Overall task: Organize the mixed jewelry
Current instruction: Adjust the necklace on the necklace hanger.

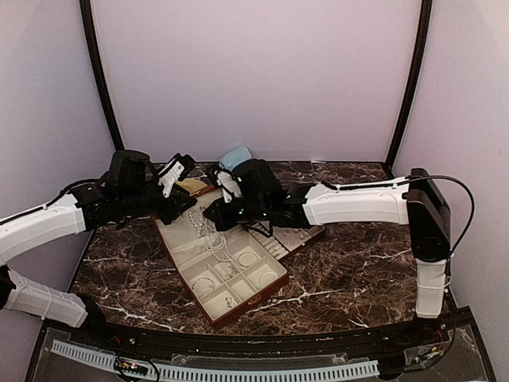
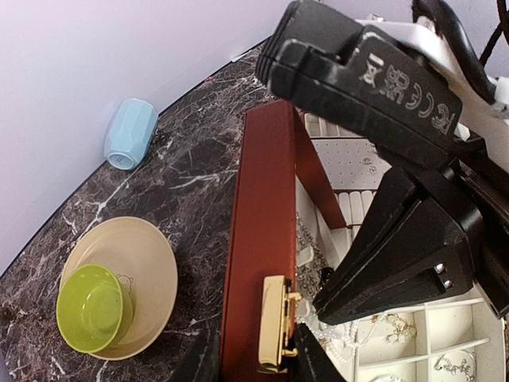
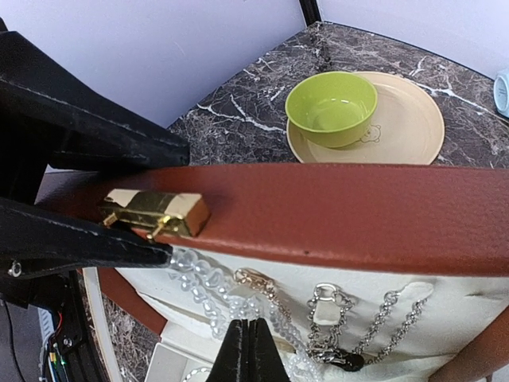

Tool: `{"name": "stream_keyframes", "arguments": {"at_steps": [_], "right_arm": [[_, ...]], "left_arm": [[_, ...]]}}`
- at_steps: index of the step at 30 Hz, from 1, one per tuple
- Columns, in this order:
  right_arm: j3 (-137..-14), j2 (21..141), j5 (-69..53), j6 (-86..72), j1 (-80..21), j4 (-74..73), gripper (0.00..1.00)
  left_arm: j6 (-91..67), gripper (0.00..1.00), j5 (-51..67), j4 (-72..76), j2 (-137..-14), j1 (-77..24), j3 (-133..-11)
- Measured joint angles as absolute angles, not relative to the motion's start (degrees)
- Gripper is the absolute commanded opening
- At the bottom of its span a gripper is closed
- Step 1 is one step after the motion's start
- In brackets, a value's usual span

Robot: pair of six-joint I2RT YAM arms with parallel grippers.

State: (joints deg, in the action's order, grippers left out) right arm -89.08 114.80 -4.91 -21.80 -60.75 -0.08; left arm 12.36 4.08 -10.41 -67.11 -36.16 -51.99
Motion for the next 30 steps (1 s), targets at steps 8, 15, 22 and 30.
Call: {"name": "stream_keyframes", "arguments": {"at_steps": [8, 15, 22, 30], "right_arm": [[-91.3, 115.1, -4.9, -22.4, -60.8, 0.2, 0.0], [-93.4, 117.0, -4.6, -22.8, -60.8, 0.3, 0.0], [-93.8, 117.2, -4.7, -23.2, -60.8, 0.4, 0.0], [-95.9, 118.6, -4.6, -23.5, -60.7, -0.5, 0.0]], "left_arm": [[13.2, 0.26, 4.1, -10.0, -66.8, -36.1, -51.6], [13.3, 0.24, 3.6, -9.8, -66.5, -35.7, -51.1], [13.8, 0.14, 3.8, -9.1, -65.9, -35.5, -50.4], [14.7, 0.1, 4.1, -8.9, -65.5, -35.1, -50.0]]}}
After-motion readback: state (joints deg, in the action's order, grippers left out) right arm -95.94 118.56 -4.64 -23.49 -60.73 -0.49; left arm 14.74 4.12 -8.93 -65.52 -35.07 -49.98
